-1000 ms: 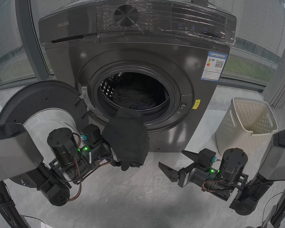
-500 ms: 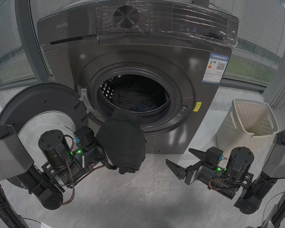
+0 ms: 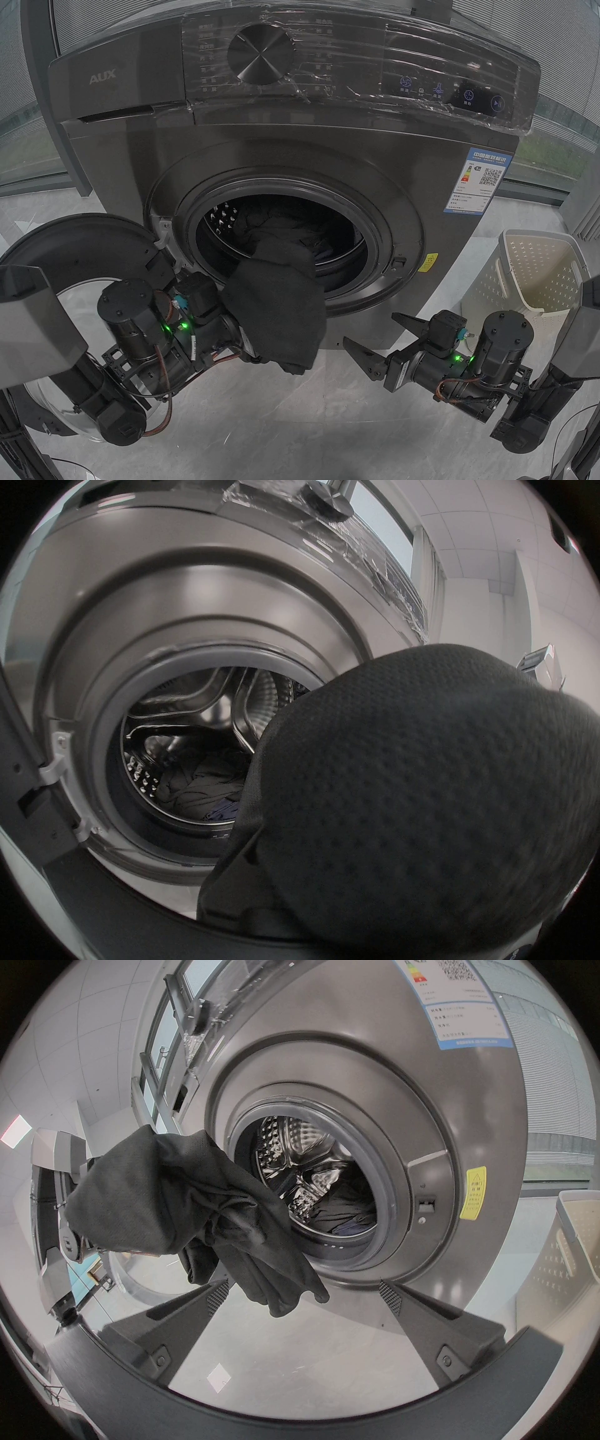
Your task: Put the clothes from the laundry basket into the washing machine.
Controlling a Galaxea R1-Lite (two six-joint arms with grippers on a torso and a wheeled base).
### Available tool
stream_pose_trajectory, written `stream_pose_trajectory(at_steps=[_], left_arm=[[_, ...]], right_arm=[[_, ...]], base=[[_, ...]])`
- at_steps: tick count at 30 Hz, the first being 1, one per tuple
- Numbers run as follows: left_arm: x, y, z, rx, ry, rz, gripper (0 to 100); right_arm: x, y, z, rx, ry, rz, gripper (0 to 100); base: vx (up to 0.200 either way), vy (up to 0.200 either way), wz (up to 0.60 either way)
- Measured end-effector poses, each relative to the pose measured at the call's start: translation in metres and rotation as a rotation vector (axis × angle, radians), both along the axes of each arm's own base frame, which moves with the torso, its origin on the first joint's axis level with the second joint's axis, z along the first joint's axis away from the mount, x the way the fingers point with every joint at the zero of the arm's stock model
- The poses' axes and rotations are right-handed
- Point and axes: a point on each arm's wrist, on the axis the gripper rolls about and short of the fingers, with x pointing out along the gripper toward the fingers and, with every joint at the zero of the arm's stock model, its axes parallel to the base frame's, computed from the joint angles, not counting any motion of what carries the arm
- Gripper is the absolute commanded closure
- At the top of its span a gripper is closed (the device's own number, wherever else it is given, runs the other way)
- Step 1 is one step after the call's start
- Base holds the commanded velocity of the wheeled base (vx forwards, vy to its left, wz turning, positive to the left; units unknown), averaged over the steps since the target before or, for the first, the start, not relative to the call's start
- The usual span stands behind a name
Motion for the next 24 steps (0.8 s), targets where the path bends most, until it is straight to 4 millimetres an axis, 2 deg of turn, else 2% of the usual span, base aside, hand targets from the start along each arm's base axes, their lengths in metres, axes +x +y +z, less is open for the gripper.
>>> stream_pose_trajectory(at_steps=[4,7,16,24], left_arm=[[0.008,-0.011,-0.005,0.004,-0.005,-0.014,100],[0.023,-0.023,-0.007,-0.008,-0.027,-0.017,100],[0.087,-0.048,-0.01,-0.069,-0.105,0.022,100],[0.147,-0.049,-0.023,-0.069,-0.118,0.101,100]], right_arm=[[-0.005,0.005,0.0,0.002,0.0,0.025,0],[-0.009,0.009,0.001,0.004,0.0,0.046,0],[-0.016,0.014,0.001,0.004,0.002,0.072,0],[-0.018,0.014,0.001,0.004,0.002,0.079,0]], base=[[0.0,0.0,0.0],[0.0,0.0,0.0],[0.0,0.0,0.0],[0.0,0.0,0.0]])
